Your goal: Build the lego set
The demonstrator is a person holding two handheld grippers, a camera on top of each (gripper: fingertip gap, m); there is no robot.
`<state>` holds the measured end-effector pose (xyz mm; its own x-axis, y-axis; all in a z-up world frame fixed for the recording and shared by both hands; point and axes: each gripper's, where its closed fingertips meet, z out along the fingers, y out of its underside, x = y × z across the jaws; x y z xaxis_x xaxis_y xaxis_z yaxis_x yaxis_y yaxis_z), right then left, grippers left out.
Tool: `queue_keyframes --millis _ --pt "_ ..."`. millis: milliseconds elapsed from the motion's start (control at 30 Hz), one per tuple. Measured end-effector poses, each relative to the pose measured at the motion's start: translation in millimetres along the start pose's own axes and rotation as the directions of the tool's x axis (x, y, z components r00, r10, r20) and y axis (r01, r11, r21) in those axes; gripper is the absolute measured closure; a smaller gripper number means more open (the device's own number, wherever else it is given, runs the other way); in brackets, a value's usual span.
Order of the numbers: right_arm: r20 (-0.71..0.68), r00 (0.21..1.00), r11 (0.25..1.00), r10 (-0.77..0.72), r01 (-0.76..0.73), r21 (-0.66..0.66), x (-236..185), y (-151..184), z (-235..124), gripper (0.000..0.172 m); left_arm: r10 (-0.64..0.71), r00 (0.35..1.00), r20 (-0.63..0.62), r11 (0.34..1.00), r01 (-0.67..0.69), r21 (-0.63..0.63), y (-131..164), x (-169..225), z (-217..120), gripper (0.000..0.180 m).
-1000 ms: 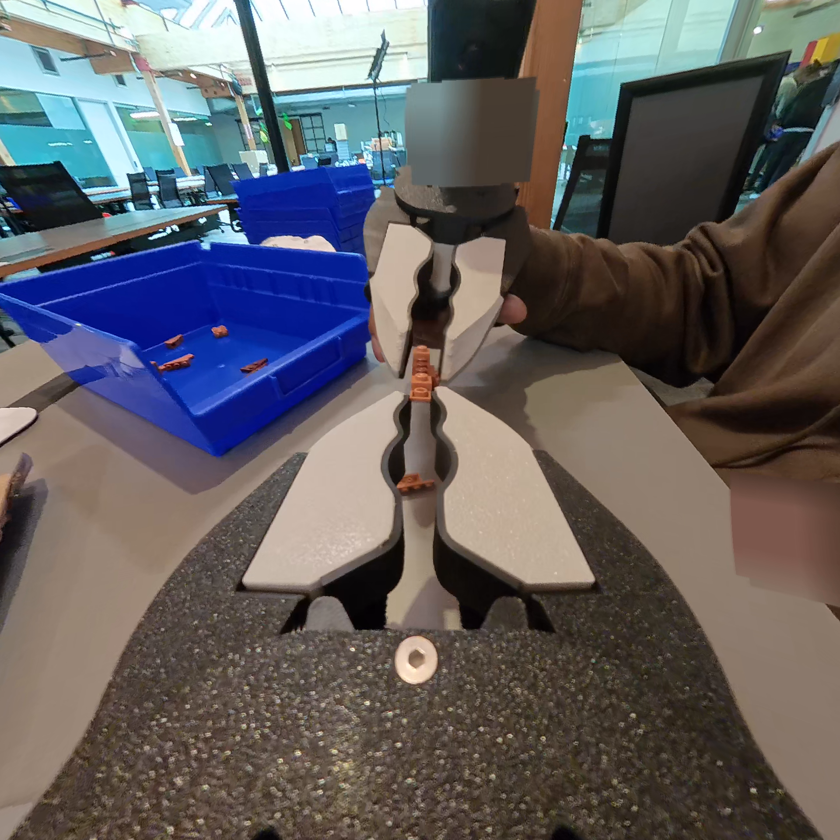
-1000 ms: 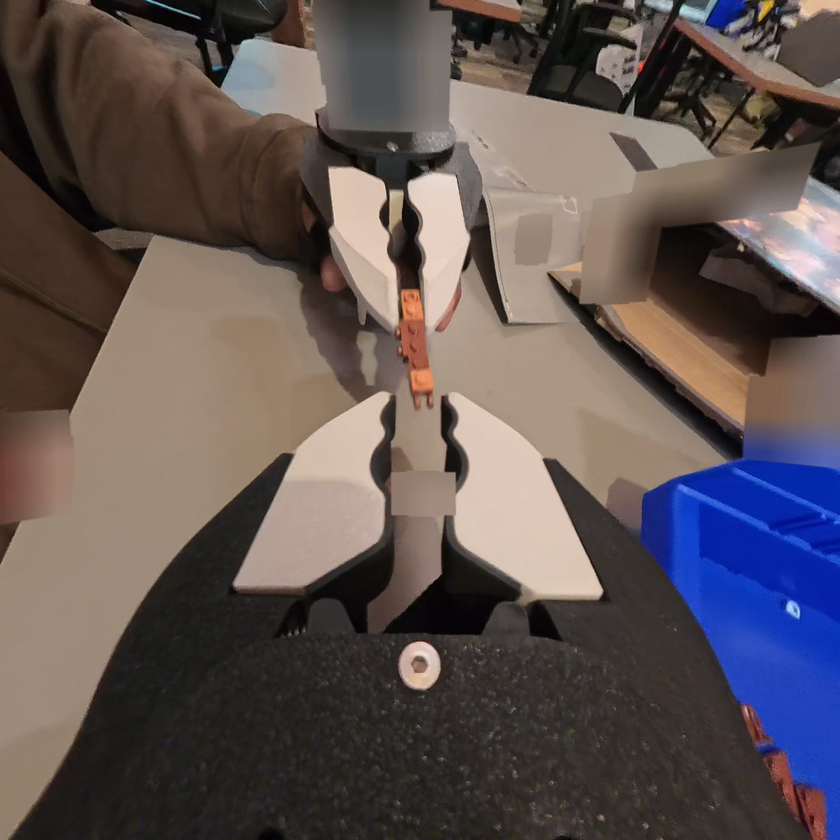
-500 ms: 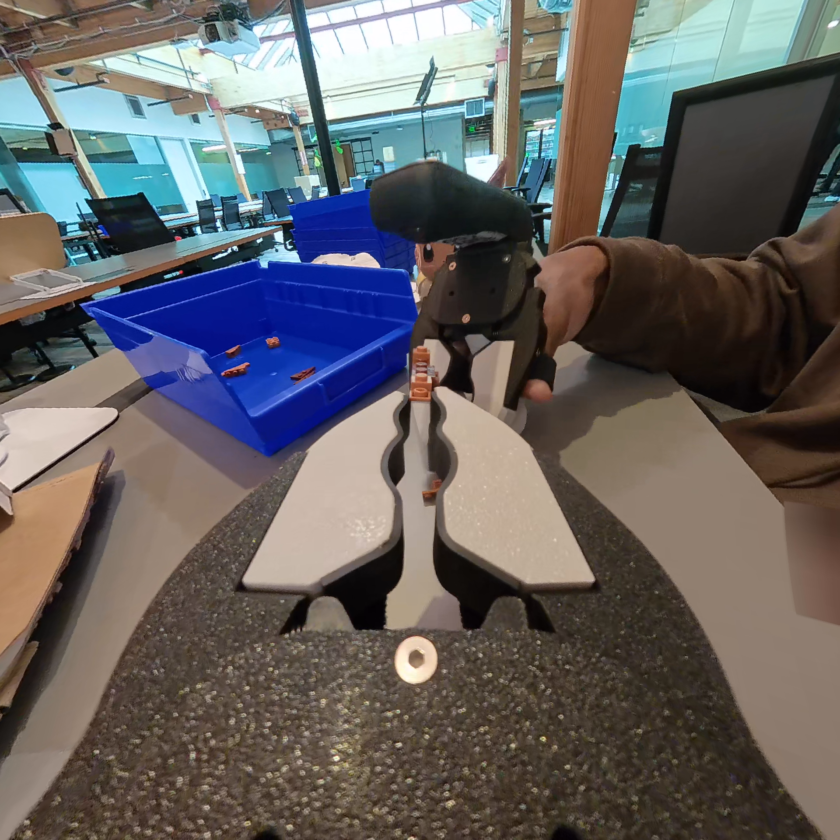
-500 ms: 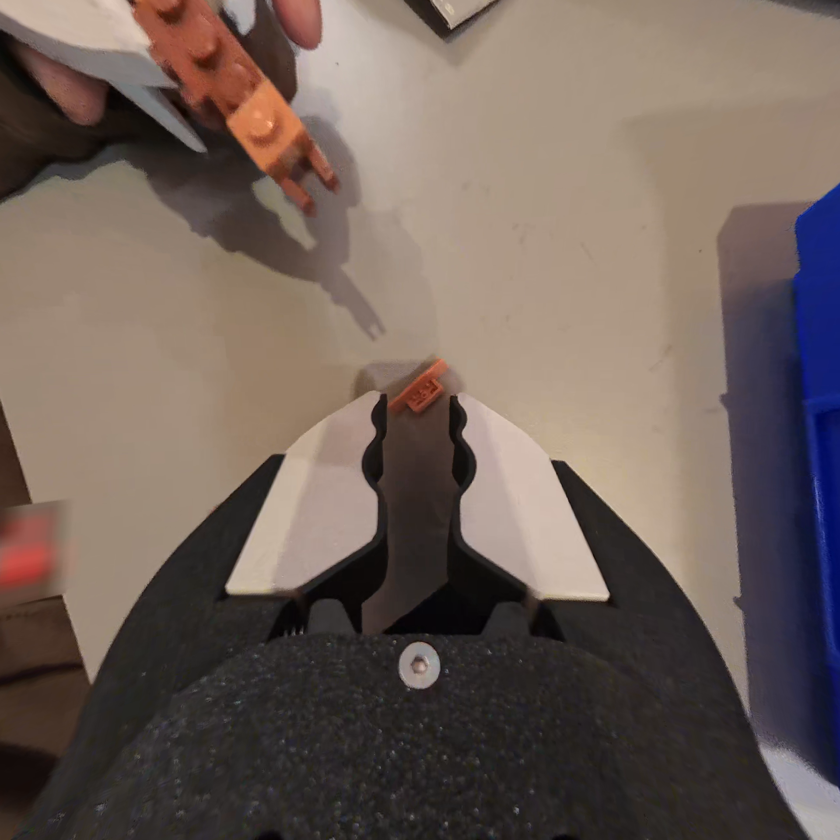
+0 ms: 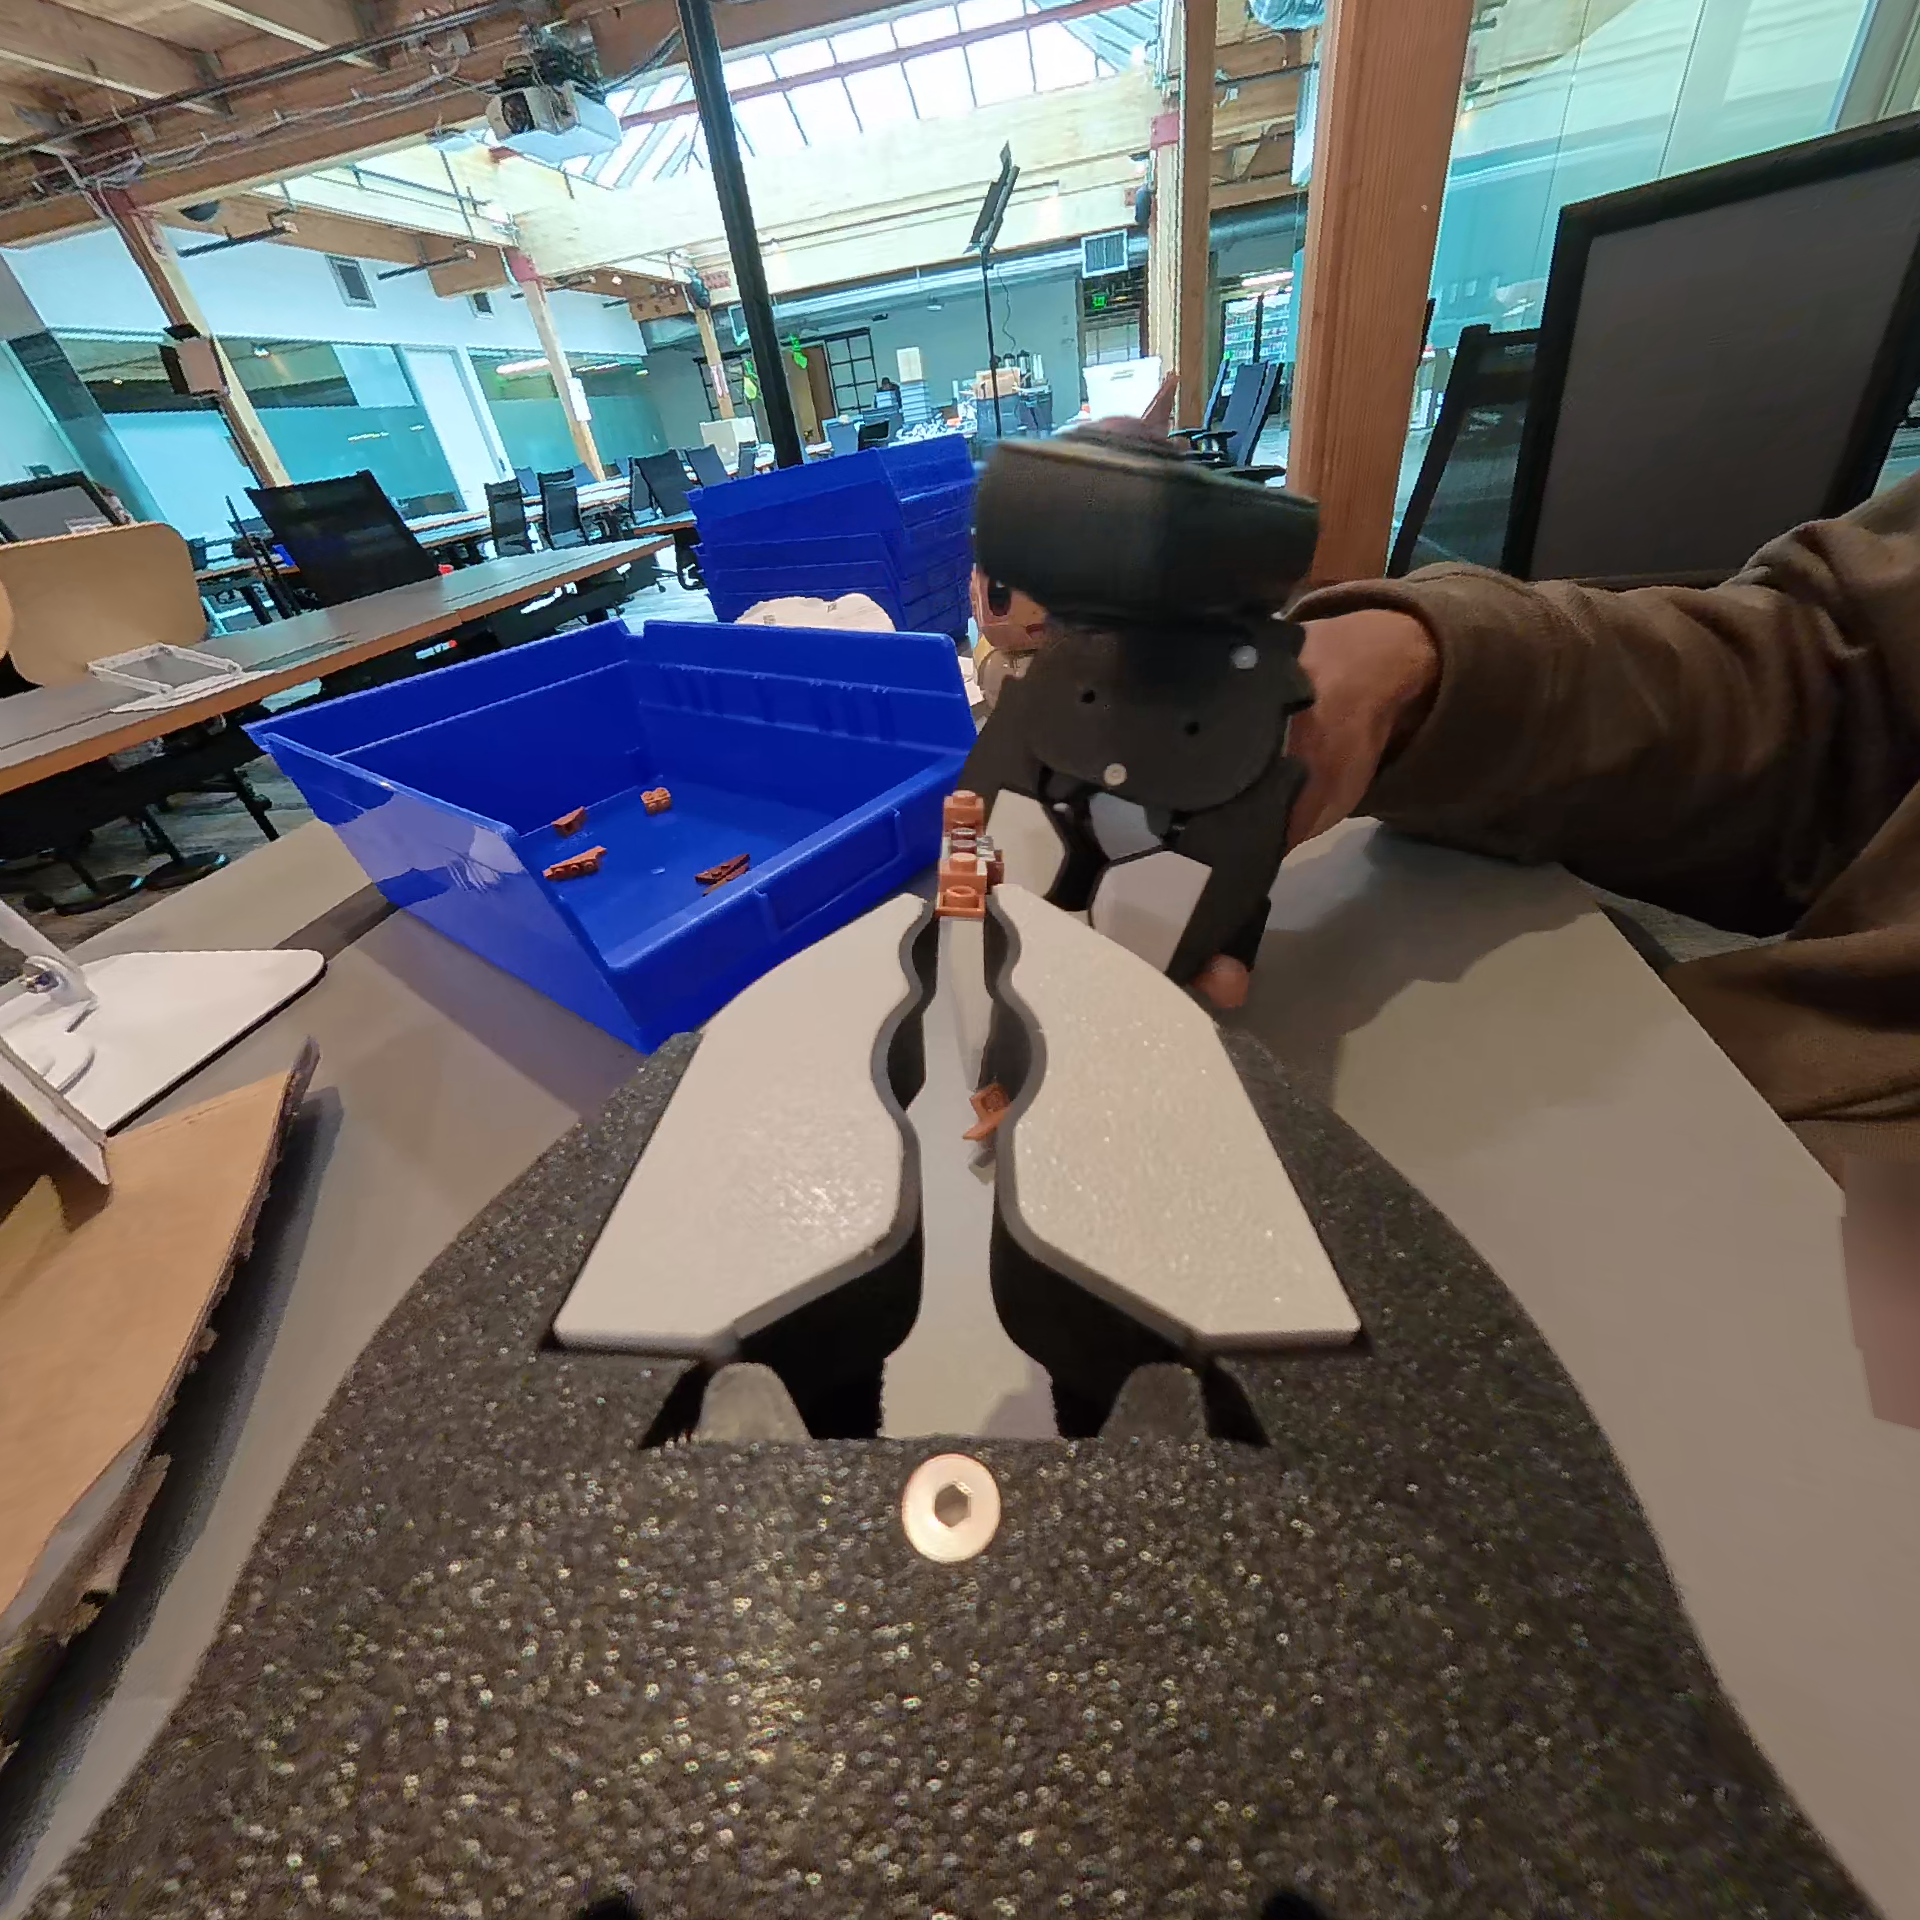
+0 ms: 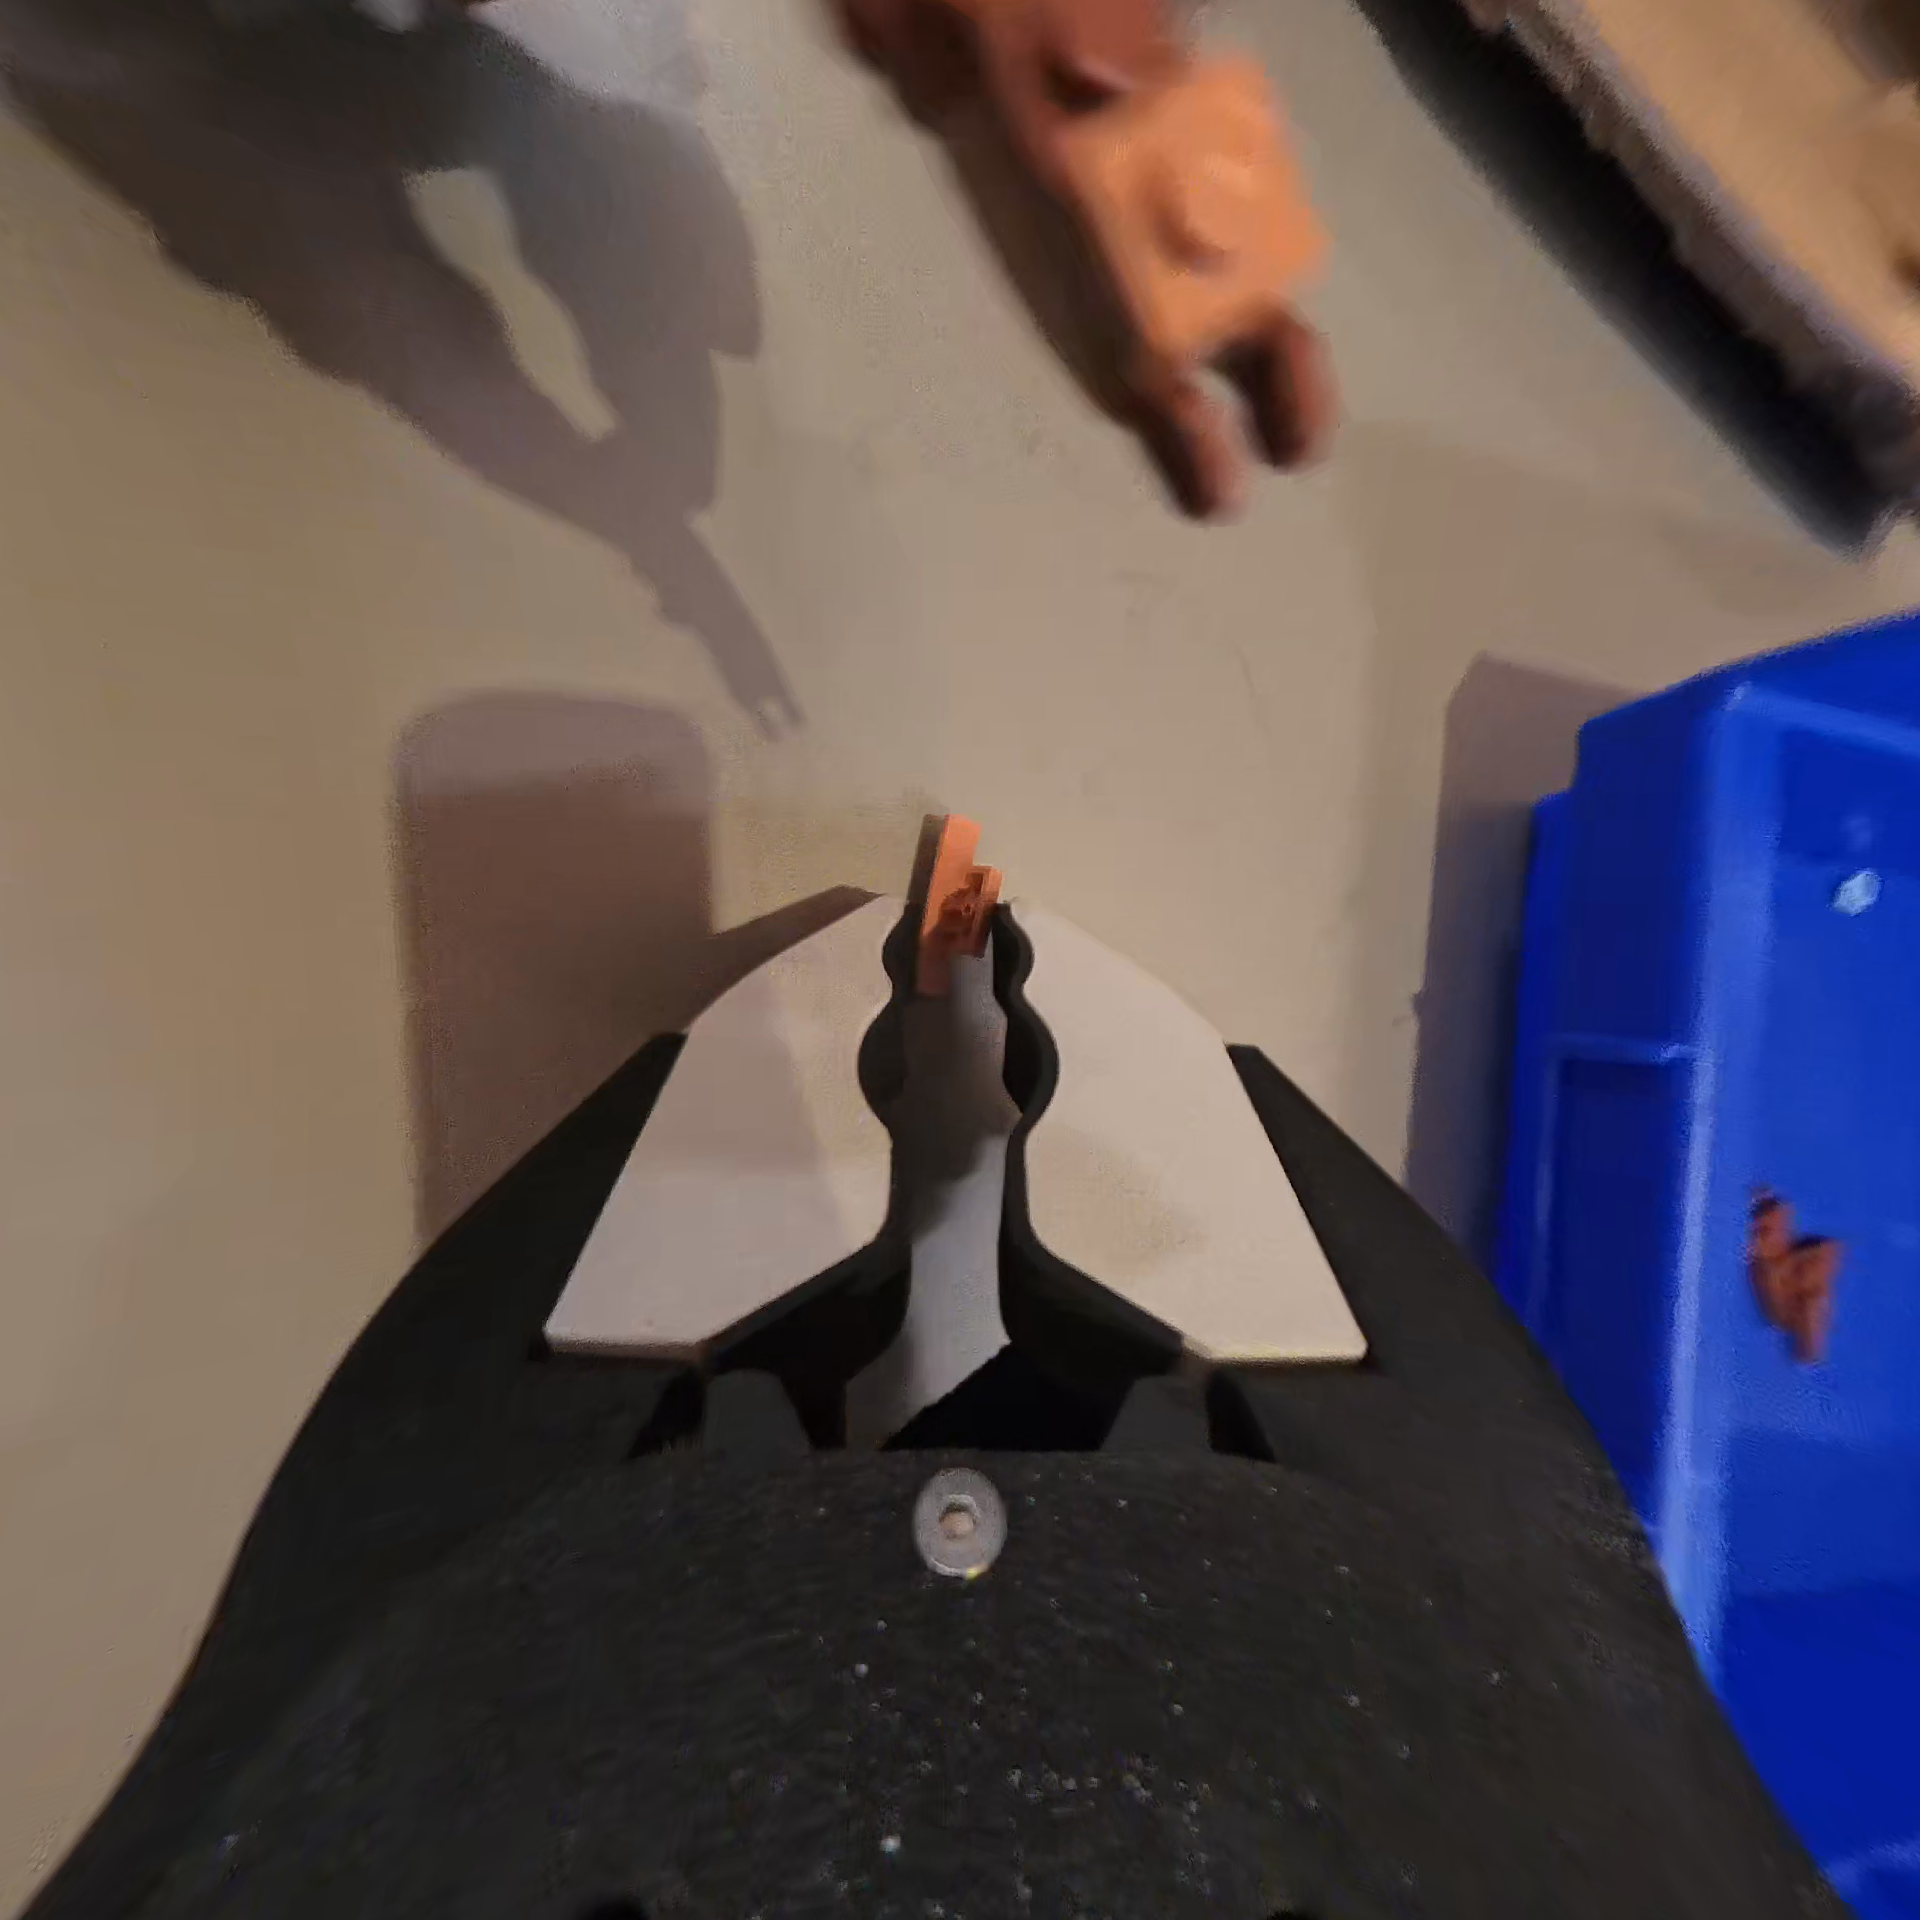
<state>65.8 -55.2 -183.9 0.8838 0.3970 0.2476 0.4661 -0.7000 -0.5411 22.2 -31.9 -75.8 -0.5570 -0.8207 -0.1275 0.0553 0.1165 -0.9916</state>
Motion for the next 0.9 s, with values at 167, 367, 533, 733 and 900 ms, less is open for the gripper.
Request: queue_keyframes --millis 167,367,533,733,900 --pt "-0.084 0.926 0.93 -0.369 0.368 -0.027 -13 -2 -4 0.156 0.006 1.0 0.023 1.0 -0.005 -0.005 0 -4 -1 0.173" --pt "0.055 0.946 0.947 -0.318 0.315 0.053 -34 -1 -15 0.148 0.005 0.999 0.037 1.0 -0.005 -0.005 -1 -7 -3 0.173" --pt "0.134 0.99 0.996 0.054 -0.064 0.065 -8 3 -13 0.149 0.009 0.999 0.034 1.0 -0.009 -0.008 -1 -6 -2 0.173" --pt "0.228 0.944 0.965 0.237 -0.256 0.055 -5 2 -10 0.15 0.009 0.999 0.035 1.0 -0.009 -0.006 -1 -6 -2 0.173" --pt "0.219 0.955 0.978 0.199 -0.209 0.024 -13 4 -5 0.149 0.009 0.999 0.036 1.0 -0.009 -0.005 -1 -6 -2 0.173"
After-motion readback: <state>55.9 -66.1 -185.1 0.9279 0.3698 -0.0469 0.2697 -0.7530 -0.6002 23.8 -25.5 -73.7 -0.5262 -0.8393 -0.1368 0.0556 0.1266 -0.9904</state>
